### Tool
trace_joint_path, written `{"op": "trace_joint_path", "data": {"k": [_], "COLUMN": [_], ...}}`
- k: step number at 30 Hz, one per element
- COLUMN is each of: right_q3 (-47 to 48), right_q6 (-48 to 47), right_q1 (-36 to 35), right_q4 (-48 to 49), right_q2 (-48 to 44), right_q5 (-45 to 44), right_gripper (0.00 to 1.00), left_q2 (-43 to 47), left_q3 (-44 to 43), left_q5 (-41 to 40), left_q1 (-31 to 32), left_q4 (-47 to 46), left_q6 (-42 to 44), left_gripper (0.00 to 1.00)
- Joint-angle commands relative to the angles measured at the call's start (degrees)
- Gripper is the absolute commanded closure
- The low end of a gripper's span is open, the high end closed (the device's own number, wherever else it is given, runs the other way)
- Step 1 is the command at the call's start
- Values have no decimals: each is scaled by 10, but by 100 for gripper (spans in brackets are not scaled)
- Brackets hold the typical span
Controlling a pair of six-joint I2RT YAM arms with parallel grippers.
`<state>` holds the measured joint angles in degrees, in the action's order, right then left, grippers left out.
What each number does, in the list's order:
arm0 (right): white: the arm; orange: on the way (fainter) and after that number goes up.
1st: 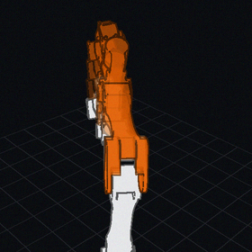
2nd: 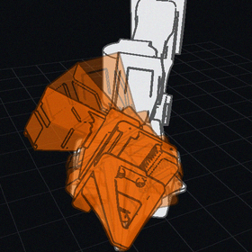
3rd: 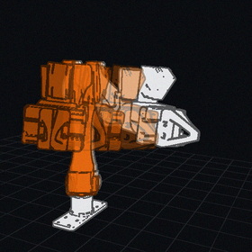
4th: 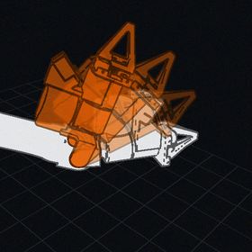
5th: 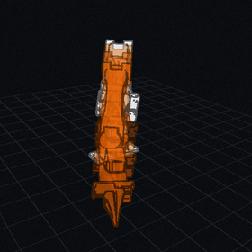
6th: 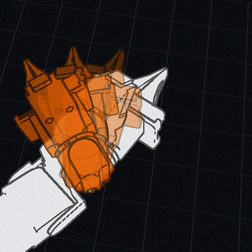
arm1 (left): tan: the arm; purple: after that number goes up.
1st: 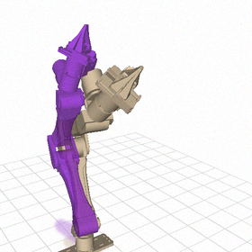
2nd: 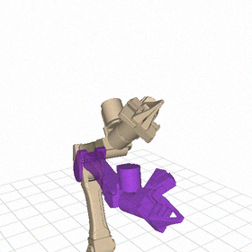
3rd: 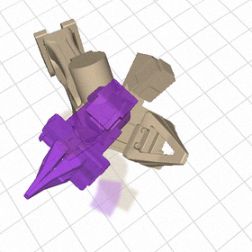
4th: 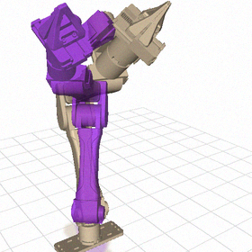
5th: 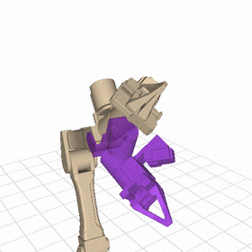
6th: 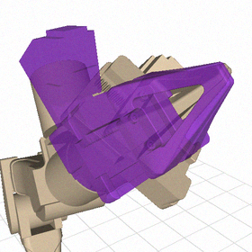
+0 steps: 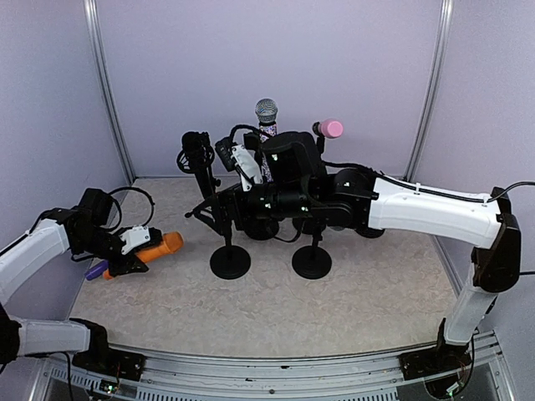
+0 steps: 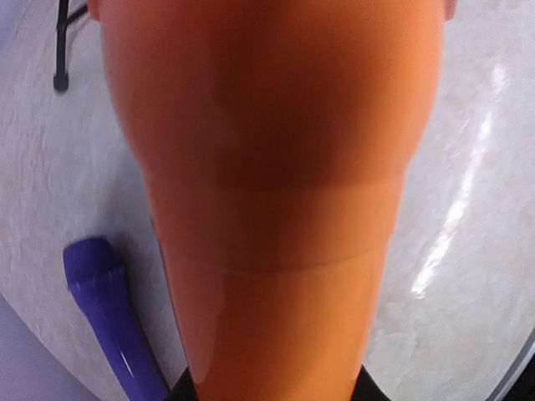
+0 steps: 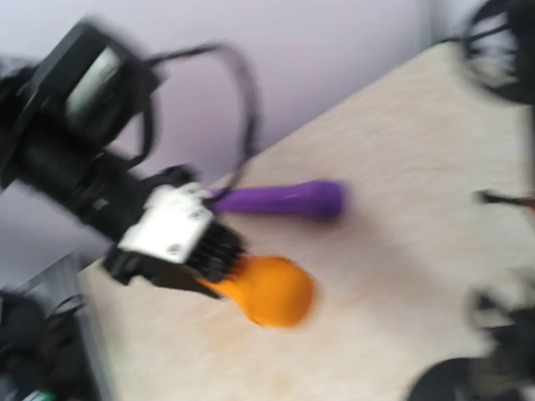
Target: Remove the microphone from the stand
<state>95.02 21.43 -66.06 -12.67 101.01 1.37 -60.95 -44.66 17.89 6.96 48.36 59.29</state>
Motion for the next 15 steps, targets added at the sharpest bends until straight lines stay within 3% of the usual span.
{"op": "trace_joint_path", "data": {"k": [1, 6, 11, 15], "right_q3": [38, 93, 115, 119], "right_q6": [-31, -67, -99, -118], "right_q1": [12, 19, 34, 51], "right_q4": [-56, -87, -97, -99], "right_q2": [9, 68, 103, 120], "right_q5": [-96, -119, -103, -92], "right_gripper": [7, 7, 10, 12], "left_q2": [-18, -43, -70, -83], "left_q3": [61, 143, 178, 178], "left_q5": [-70, -161, -189, -189], "left_q1": [-75, -106, -148, -159], "left_q4": [-114, -231, -306, -299], "left_q6": [53, 66, 69, 59], "left_gripper": [84, 81, 78, 64]}}
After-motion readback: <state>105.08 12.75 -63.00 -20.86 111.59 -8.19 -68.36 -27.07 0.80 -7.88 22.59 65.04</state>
